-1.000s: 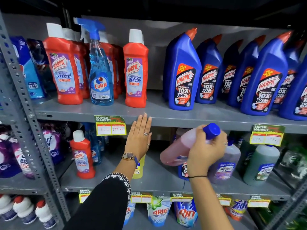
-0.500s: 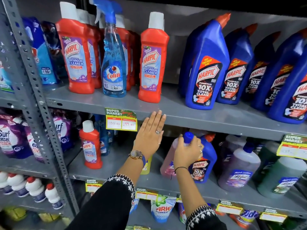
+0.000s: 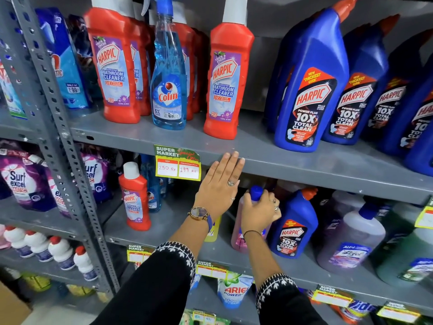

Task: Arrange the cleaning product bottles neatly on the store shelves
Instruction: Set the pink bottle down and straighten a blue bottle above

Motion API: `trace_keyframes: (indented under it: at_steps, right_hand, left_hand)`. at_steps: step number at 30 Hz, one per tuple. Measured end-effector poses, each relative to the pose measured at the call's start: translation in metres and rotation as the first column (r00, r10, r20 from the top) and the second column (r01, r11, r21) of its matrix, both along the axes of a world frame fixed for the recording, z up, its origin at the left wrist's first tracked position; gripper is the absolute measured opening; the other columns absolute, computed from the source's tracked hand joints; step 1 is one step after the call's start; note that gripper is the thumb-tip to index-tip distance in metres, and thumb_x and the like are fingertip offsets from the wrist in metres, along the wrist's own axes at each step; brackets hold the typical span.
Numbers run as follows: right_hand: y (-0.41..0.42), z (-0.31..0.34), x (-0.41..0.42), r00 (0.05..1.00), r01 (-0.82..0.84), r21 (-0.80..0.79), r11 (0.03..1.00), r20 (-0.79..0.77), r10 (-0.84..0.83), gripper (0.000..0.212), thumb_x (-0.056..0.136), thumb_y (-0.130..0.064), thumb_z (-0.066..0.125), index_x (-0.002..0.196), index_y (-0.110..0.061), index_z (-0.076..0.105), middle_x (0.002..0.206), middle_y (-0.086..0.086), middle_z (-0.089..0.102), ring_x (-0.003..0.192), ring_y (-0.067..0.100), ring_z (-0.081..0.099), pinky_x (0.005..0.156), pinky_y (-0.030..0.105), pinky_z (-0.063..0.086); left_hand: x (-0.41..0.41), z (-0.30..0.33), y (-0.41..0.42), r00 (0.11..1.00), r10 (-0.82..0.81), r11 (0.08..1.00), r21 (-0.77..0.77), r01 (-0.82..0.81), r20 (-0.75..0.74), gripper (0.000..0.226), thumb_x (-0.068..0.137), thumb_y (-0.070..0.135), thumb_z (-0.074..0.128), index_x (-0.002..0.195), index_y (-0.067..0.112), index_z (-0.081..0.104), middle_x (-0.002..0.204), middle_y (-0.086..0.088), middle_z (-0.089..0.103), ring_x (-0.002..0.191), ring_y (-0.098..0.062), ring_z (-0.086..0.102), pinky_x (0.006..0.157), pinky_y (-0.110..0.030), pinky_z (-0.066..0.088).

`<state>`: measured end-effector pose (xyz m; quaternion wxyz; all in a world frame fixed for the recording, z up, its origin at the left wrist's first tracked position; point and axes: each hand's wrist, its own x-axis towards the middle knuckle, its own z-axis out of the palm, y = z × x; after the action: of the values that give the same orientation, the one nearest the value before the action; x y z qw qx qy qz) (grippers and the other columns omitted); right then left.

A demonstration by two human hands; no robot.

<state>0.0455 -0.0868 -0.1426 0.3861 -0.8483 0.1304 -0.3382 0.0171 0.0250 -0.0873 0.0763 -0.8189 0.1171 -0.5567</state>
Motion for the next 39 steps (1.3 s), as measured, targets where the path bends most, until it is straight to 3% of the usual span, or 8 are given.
trace_keyframes:
  at_steps: [11, 15, 18, 21, 24, 29, 34, 39]
  right_hand:
    - [-0.008, 0.006, 0.008, 0.994, -0.059, 0.014, 0.998, -0.092, 0.06, 0.043, 0.08, -0.039, 0.067, 0.107, -0.006, 0.058, 0.123, 0.015, 0.056, 0.115, 0.034, 0.046, 0.096, 0.047, 0.03]
    - [-0.027, 0.008, -0.015, 0.977, -0.164, 0.115, 0.98, 0.153, 0.146, 0.058, 0.068, -0.025, 0.072, 0.121, -0.017, 0.051, 0.135, 0.005, 0.046, 0.126, 0.025, 0.037, 0.103, 0.044, 0.028]
    - [-0.06, 0.009, -0.024, 0.95, -0.026, 0.207, 0.978, 0.31, -0.041, 0.057, 0.068, -0.027, 0.069, 0.119, -0.013, 0.05, 0.129, 0.011, 0.049, 0.12, 0.027, 0.04, 0.1, 0.044, 0.03]
    - [-0.096, 0.021, -0.008, 0.975, 0.093, 0.294, 0.951, 0.168, -0.147, 0.07, 0.069, -0.039, 0.076, 0.124, -0.007, 0.047, 0.13, 0.017, 0.05, 0.124, 0.037, 0.042, 0.101, 0.054, 0.034]
    - [-0.121, 0.03, 0.011, 0.999, 0.044, 0.263, 0.964, -0.022, -0.039, 0.08, 0.064, -0.051, 0.081, 0.119, -0.004, 0.048, 0.122, 0.021, 0.058, 0.12, 0.039, 0.05, 0.098, 0.051, 0.039]
    - [-0.13, 0.024, 0.022, 0.964, -0.082, 0.217, 0.973, -0.229, 0.133, 0.082, 0.063, -0.059, 0.078, 0.117, -0.004, 0.049, 0.118, 0.022, 0.063, 0.113, 0.042, 0.057, 0.099, 0.05, 0.044]
    - [-0.129, 0.02, 0.02, 0.975, -0.071, 0.23, 0.971, -0.188, 0.116, 0.048, 0.069, -0.051, 0.076, 0.092, -0.012, 0.062, 0.095, 0.018, 0.069, 0.093, 0.04, 0.063, 0.085, 0.042, 0.049]
    - [-0.123, 0.018, 0.015, 0.987, -0.014, 0.236, 0.972, -0.154, 0.052, 0.042, 0.07, -0.046, 0.076, 0.09, -0.012, 0.063, 0.094, 0.017, 0.069, 0.091, 0.039, 0.063, 0.082, 0.041, 0.047]
  left_hand:
    - [-0.003, 0.001, -0.001, 1.0, 0.002, 1.0, -0.005, -0.002, -0.024, 0.082, 0.091, 0.029, 0.039, 0.147, 0.007, -0.018, 0.153, -0.01, -0.028, 0.143, -0.023, -0.019, 0.117, -0.035, -0.004]
    - [-0.003, 0.001, -0.002, 1.0, -0.02, 1.0, -0.015, 0.02, -0.013, 0.082, 0.091, 0.028, 0.038, 0.148, 0.007, -0.017, 0.153, -0.01, -0.027, 0.143, -0.023, -0.018, 0.117, -0.035, -0.003]
    - [-0.001, 0.001, 0.0, 0.999, -0.041, 0.999, -0.022, 0.04, -0.01, 0.082, 0.091, 0.028, 0.039, 0.148, 0.007, -0.016, 0.154, -0.01, -0.026, 0.143, -0.023, -0.018, 0.117, -0.035, -0.003]
    - [-0.001, 0.0, 0.0, 0.998, -0.053, 0.998, -0.026, 0.052, -0.02, 0.082, 0.091, 0.028, 0.039, 0.148, 0.007, -0.016, 0.154, -0.01, -0.026, 0.143, -0.023, -0.018, 0.117, -0.036, 0.002]
    - [0.0, -0.001, -0.002, 0.998, -0.067, 0.996, -0.056, 0.066, -0.01, 0.081, 0.092, 0.028, 0.04, 0.148, 0.007, -0.014, 0.154, -0.01, -0.025, 0.143, -0.023, -0.016, 0.116, -0.038, 0.01]
    - [0.002, -0.002, -0.002, 0.997, -0.075, 0.996, -0.054, 0.074, -0.007, 0.079, 0.093, 0.028, 0.039, 0.149, 0.007, -0.013, 0.155, -0.01, -0.024, 0.144, -0.024, -0.015, 0.117, -0.037, 0.004]
    - [0.002, -0.002, -0.002, 0.997, -0.08, 0.995, -0.058, 0.079, -0.012, 0.08, 0.092, 0.028, 0.039, 0.149, 0.008, -0.013, 0.155, -0.009, -0.023, 0.144, -0.024, -0.015, 0.117, -0.036, 0.001]
    - [0.0, -0.002, -0.002, 0.997, -0.066, 0.997, -0.05, 0.064, -0.03, 0.08, 0.092, 0.029, 0.039, 0.148, 0.008, -0.015, 0.154, -0.009, -0.025, 0.143, -0.024, -0.016, 0.117, -0.037, 0.0]
